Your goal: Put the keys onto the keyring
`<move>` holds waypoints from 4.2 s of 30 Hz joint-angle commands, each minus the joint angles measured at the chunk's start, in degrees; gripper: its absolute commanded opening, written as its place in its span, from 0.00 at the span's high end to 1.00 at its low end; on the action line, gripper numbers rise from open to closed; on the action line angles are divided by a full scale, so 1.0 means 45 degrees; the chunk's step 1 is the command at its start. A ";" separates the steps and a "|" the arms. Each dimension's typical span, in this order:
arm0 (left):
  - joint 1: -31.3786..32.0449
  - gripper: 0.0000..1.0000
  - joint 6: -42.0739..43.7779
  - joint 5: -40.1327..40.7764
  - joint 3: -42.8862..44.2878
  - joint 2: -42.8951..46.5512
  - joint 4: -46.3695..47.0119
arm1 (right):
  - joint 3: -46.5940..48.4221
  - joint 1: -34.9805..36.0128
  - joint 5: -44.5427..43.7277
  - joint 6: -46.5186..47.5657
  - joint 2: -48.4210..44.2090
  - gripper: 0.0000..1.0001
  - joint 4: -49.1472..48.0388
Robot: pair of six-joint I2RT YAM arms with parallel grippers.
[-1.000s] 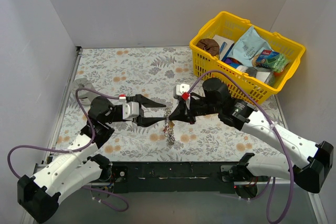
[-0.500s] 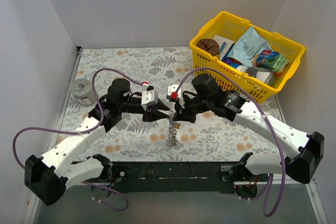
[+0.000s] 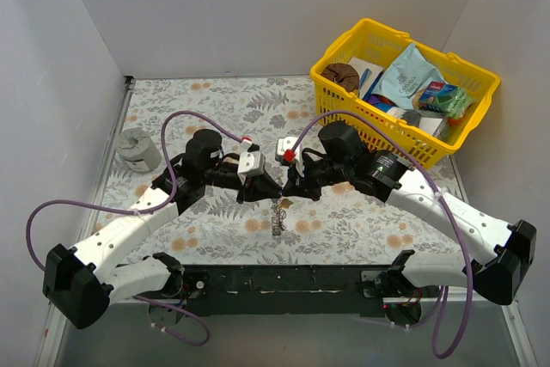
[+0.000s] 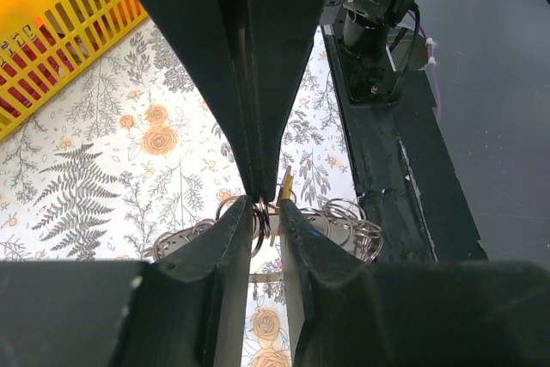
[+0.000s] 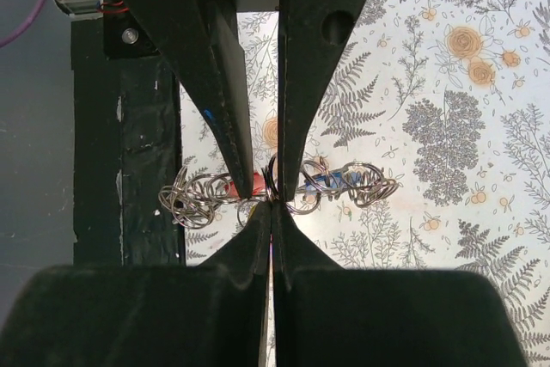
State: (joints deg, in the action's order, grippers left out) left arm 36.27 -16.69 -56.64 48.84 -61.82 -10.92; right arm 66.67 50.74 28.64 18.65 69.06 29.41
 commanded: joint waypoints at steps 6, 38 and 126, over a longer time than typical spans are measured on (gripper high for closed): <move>0.0397 0.83 -0.0081 0.0048 0.0475 -0.0207 0.0394 | 0.0008 -0.0026 0.0315 -0.0181 -0.0287 0.99 -0.1027; 0.0455 1.00 -0.5783 0.2097 -0.3937 0.2057 1.1778 | -0.2824 -0.2955 0.4864 -0.2426 -0.2943 0.52 -0.5167; 0.0455 1.00 -0.7502 0.3447 -0.5619 0.2430 1.6235 | -0.3625 -0.1139 0.2814 -0.3050 -0.4057 0.41 -0.7470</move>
State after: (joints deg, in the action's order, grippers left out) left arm 38.11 -51.03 -41.30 22.15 -52.34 60.80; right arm 50.74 45.41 39.44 5.96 51.13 1.06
